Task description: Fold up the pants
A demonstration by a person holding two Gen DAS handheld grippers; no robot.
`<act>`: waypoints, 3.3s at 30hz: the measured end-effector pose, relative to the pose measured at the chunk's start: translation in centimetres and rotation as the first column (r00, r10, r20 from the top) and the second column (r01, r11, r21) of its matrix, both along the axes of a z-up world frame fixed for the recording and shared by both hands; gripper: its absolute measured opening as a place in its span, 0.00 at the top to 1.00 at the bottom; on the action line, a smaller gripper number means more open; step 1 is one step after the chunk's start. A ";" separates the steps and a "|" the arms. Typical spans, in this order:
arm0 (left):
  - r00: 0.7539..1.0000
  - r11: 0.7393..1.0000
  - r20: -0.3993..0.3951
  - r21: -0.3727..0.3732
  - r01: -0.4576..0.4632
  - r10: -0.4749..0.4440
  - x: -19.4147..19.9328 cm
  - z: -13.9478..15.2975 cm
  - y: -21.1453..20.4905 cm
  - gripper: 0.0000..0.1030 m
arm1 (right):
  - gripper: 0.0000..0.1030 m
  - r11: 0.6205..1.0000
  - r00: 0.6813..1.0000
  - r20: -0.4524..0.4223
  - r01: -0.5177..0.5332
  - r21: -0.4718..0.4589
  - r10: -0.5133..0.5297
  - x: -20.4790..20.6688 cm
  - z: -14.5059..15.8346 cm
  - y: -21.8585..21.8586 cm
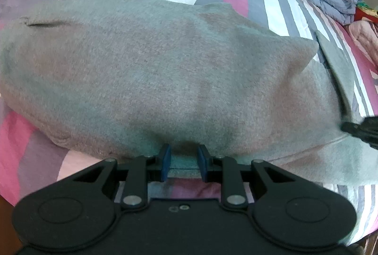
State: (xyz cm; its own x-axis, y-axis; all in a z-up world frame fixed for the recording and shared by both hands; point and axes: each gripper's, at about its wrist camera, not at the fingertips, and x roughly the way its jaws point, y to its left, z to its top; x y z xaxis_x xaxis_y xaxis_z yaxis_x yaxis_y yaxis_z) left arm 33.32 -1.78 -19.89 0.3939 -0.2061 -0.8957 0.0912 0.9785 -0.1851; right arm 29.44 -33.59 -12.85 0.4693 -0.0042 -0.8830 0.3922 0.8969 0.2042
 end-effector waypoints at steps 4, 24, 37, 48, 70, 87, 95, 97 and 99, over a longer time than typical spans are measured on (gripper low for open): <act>1.000 1.000 0.008 0.012 0.006 -0.006 -0.2 0.2 -0.3 0.85 | 0.96 0.999 0.999 0.043 -0.027 0.028 0.026 -3.9 1.8 -0.9; 0.992 0.989 0.045 0.098 0.112 -0.117 -0.7 2.2 -6.6 0.85 | 0.79 0.985 0.980 0.135 -0.134 -0.110 0.149 -8.1 3.2 -0.6; 0.987 0.983 0.027 0.101 0.152 -0.155 -0.2 0.4 -10.3 0.83 | 0.79 0.820 0.945 -0.077 -0.314 -0.479 0.317 1.4 -2.7 3.0; 0.986 0.982 0.035 0.102 0.160 -0.164 -0.3 0.4 -10.0 0.83 | 0.97 0.955 0.981 0.115 -0.122 -0.272 0.158 -0.6 -1.5 -3.8; 0.987 0.981 0.033 0.116 0.153 -0.158 -0.6 0.6 -10.1 0.81 | 0.25 0.870 0.956 0.157 -0.148 -0.470 0.247 -9.0 -2.3 -7.3; 0.988 0.981 0.031 0.130 0.147 -0.152 -0.6 0.5 -10.4 0.81 | 0.96 0.687 0.873 0.080 -0.319 -0.652 0.482 -3.0 -9.7 -3.4; 0.988 0.981 0.035 0.133 0.144 -0.150 -0.7 0.5 -10.4 0.80 | 0.96 0.971 0.900 0.427 0.172 -0.165 -0.087 -9.7 -2.4 -17.9; 0.987 0.979 0.040 0.143 0.148 -0.155 -0.8 0.5 -10.5 0.79 | 0.96 0.953 0.873 0.416 0.299 -0.041 -0.256 -12.4 -3.0 -21.9; 0.987 0.977 0.043 0.151 0.148 -0.156 -0.9 0.6 -10.5 0.77 | 0.96 0.922 0.861 0.356 0.387 0.007 -0.364 -14.6 -5.3 -24.7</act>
State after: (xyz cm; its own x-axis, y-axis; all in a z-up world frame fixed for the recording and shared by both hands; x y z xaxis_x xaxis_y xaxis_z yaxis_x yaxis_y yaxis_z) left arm 32.37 -12.29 -19.32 0.4167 -0.1354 -0.8989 0.2467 0.9686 -0.0315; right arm 14.87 -58.29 -18.13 0.6941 -0.2911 -0.6584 0.6175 0.7110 0.3366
